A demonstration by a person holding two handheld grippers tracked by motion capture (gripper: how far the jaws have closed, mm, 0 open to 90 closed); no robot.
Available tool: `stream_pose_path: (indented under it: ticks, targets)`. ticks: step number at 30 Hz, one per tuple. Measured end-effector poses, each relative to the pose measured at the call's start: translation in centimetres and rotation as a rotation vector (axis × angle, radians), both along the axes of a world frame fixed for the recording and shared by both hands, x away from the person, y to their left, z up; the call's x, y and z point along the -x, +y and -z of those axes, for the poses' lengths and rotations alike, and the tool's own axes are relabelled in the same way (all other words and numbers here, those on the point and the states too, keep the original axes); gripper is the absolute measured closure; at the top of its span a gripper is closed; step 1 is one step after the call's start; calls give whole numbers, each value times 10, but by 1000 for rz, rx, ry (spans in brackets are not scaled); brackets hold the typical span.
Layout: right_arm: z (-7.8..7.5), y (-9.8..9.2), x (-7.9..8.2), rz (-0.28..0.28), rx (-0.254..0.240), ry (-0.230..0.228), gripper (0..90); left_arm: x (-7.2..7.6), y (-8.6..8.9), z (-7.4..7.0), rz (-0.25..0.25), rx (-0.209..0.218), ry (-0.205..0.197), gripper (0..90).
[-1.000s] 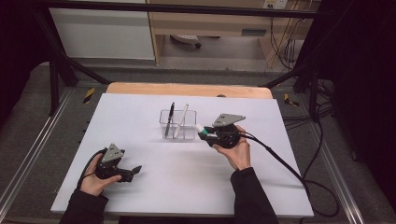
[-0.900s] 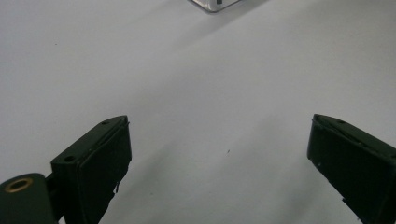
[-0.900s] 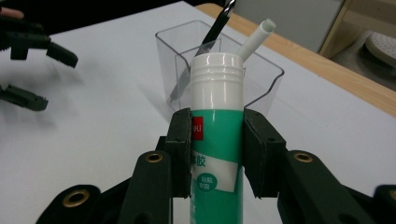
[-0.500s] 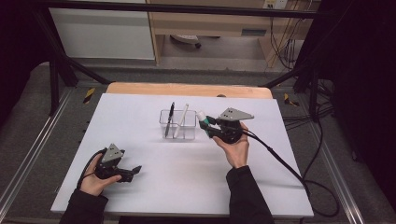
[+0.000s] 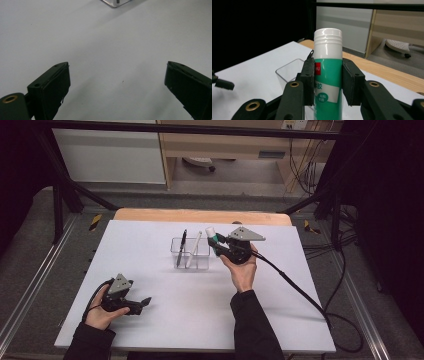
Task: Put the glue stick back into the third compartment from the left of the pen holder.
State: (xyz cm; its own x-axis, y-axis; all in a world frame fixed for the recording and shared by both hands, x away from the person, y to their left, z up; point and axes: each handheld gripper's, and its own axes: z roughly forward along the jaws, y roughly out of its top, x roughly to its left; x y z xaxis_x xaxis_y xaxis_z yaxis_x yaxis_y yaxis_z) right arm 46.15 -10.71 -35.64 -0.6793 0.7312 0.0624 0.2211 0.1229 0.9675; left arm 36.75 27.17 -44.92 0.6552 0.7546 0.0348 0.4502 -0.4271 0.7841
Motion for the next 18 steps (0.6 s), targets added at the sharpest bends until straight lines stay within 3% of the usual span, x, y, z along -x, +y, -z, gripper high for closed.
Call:
stream_pose_path:
  ticks: [18]
  targets:
    - [14, 26, -28, 17, -61, -19, 660, -1, 2, 1, 0, 3, 3, 61]
